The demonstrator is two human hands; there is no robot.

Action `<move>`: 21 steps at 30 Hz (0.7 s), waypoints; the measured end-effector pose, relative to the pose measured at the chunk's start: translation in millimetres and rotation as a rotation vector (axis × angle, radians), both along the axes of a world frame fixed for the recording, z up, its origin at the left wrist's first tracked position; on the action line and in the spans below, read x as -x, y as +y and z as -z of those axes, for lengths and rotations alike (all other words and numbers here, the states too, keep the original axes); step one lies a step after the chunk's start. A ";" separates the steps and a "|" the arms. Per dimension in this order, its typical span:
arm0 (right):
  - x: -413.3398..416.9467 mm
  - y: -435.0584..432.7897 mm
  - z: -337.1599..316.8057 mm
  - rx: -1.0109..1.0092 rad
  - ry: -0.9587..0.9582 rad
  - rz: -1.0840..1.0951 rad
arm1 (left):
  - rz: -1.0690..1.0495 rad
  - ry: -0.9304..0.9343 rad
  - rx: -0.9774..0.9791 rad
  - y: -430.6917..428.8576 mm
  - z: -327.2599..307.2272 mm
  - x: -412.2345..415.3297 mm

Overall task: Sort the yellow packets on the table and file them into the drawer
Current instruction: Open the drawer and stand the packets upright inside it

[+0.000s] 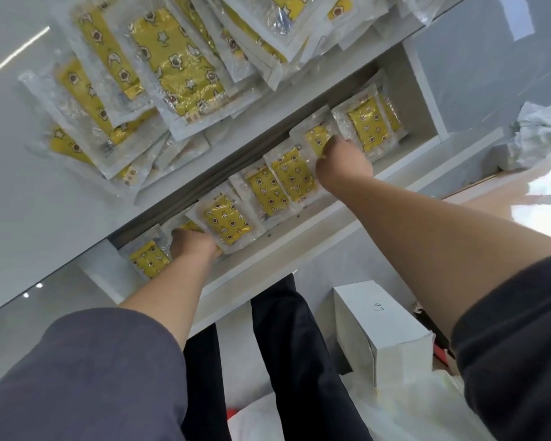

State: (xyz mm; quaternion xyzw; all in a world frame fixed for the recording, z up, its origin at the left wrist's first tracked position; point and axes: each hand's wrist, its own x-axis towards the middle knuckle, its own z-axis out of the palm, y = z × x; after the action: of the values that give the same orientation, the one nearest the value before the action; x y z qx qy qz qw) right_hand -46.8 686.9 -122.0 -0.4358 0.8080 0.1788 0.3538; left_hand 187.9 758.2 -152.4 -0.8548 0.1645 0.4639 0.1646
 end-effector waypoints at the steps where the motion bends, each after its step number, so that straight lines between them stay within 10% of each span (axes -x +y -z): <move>1: -1.7 1.5 -4.3 0.008 0.006 0.006 | -0.020 0.000 -0.039 0.0 -3.0 0.2; 13: -86.3 20.4 -105.4 0.333 -0.391 0.275 | 0.202 0.528 0.145 -51.3 -145.0 -21.5; 21: -154.5 5.1 -158.3 0.201 -0.589 0.618 | -0.082 0.390 0.310 -108.6 -170.6 -83.7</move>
State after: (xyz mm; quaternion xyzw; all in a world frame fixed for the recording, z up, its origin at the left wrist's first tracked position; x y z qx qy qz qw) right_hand 107.7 692.0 36.3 -0.2381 0.7786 -0.1469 0.5617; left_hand 271.6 649.6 18.3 -0.7702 0.2277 0.5954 -0.0223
